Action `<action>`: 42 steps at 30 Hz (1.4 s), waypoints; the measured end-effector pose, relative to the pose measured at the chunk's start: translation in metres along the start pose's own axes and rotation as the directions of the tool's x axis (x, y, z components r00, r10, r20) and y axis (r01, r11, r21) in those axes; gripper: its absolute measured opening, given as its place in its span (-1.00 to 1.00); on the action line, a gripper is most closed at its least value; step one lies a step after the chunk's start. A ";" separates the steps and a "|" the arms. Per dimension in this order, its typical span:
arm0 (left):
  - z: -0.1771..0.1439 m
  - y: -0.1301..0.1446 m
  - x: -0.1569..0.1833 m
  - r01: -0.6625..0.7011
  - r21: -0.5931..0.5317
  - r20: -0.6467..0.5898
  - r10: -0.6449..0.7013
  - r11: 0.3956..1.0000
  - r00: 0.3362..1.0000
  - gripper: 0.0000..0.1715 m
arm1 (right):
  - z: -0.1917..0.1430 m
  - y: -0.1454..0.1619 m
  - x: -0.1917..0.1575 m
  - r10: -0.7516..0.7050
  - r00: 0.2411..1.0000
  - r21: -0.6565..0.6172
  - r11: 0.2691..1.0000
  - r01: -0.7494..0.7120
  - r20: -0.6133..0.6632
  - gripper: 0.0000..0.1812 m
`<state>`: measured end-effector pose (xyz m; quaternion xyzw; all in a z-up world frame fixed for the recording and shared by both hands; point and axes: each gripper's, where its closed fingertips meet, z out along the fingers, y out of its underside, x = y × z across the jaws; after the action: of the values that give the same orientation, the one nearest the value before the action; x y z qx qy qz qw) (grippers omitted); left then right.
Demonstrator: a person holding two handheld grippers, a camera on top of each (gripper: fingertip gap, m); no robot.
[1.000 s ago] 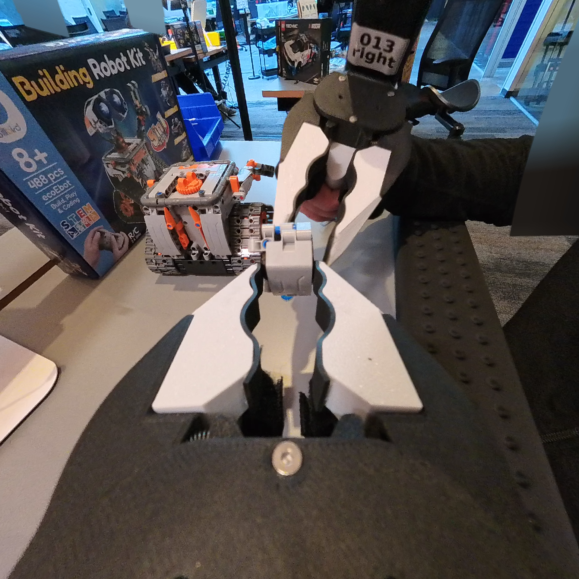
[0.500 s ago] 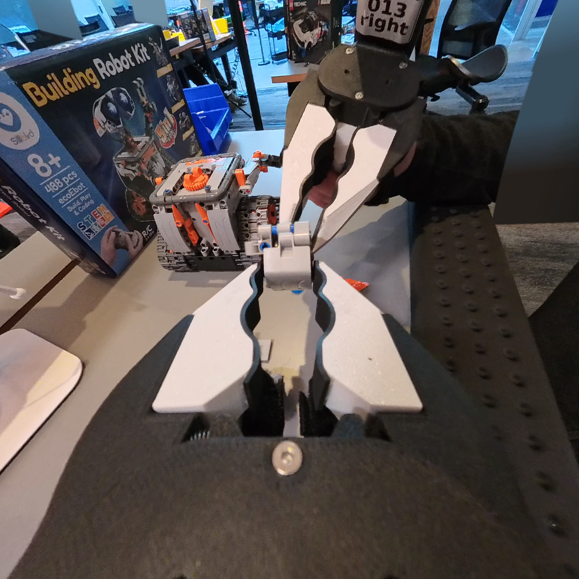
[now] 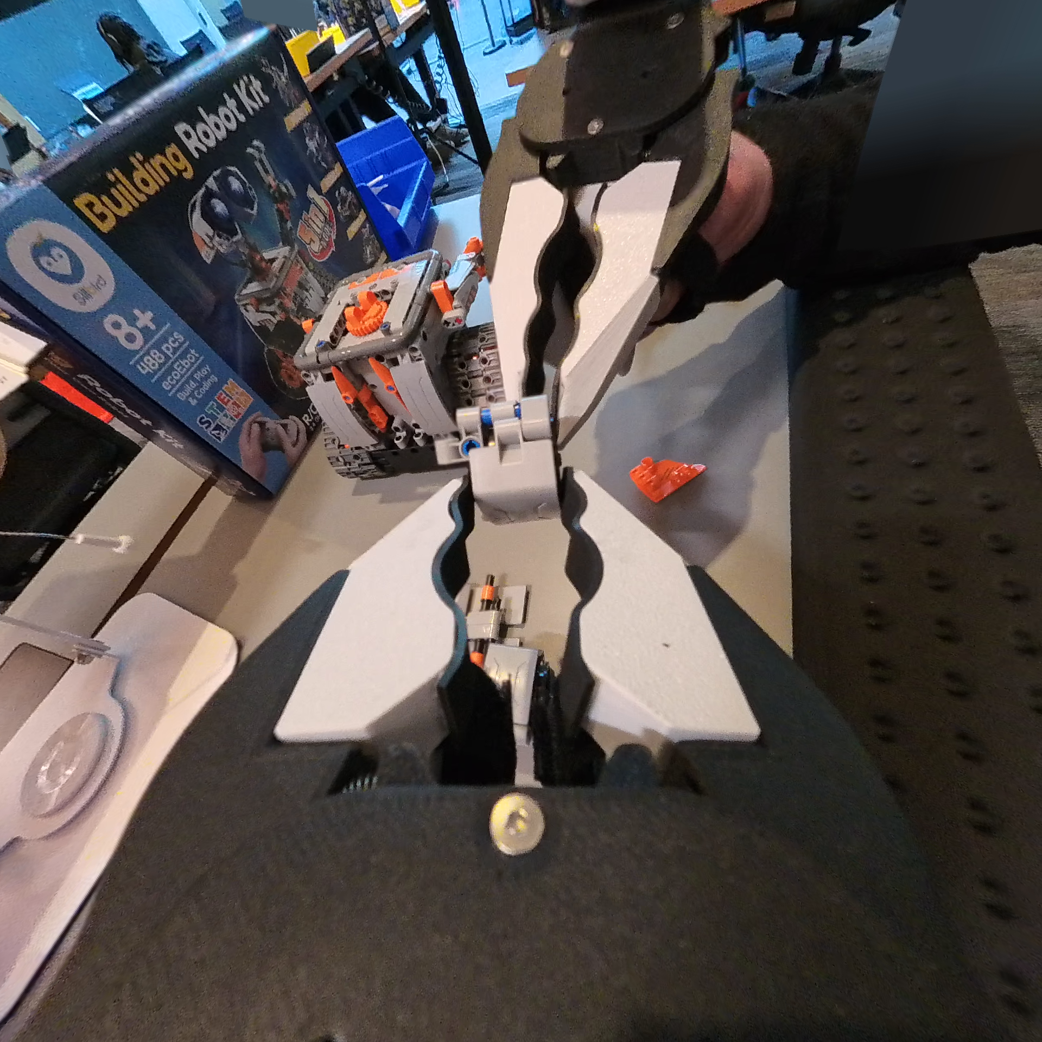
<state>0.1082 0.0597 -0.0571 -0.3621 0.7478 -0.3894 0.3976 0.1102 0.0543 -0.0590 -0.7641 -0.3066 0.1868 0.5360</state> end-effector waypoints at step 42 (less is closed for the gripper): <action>0.005 -0.008 0.012 0.101 0.047 -0.180 -0.091 0.994 0.979 -0.65 | 0.001 -0.002 -0.007 -0.220 0.974 -0.023 0.976 0.219 -0.048 -0.74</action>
<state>0.1090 0.0443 -0.0558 -0.3504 0.7506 -0.4598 0.3199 0.1031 0.0508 -0.0576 -0.7347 -0.3771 0.1047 0.5542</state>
